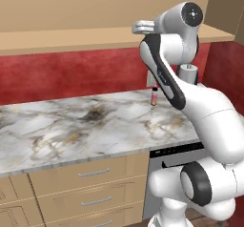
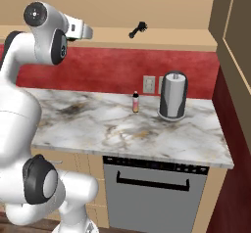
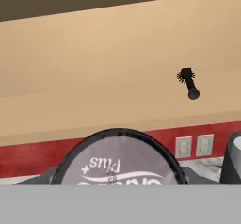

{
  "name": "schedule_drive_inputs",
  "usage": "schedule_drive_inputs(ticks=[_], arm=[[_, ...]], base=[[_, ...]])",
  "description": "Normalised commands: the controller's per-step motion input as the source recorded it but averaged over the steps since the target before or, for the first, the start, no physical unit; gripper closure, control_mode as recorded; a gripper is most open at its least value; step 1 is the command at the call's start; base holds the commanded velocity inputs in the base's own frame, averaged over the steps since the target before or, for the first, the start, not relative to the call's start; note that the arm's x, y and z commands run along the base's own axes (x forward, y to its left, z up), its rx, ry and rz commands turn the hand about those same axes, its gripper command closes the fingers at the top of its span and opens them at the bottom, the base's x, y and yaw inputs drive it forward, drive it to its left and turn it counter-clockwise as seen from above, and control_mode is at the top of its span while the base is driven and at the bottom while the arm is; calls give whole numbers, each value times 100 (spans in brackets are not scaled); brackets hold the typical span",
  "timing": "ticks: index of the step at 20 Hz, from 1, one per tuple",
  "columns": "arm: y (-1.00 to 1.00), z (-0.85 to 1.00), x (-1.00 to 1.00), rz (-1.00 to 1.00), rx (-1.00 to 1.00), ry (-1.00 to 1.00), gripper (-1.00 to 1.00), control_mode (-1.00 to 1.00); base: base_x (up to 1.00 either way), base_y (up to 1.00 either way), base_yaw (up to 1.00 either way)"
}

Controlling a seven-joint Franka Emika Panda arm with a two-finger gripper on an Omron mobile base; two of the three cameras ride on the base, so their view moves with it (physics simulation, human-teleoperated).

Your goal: Pick the yogurt and yogurt from the counter and place them in the cabinets closest to them.

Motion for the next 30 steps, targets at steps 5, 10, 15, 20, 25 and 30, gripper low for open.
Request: schedule_drive_inputs(ticks=[5, 10, 15, 20, 25, 30], arm=[[4, -4, 58, 0, -2, 8, 100, -100], [8, -19, 75, 0, -1, 0, 100, -100], [9, -18, 91, 0, -1, 0, 100, -100], [4, -4, 100, 0, 0, 0, 100, -100], [3, 0, 100, 0, 0, 1, -100, -100], [1, 0, 68, 0, 0, 4, -100, -100]], base=[[0, 0, 0], [0, 0, 0], [0, 0, 0], [0, 0, 0], [0, 0, 0], [0, 0, 0]])
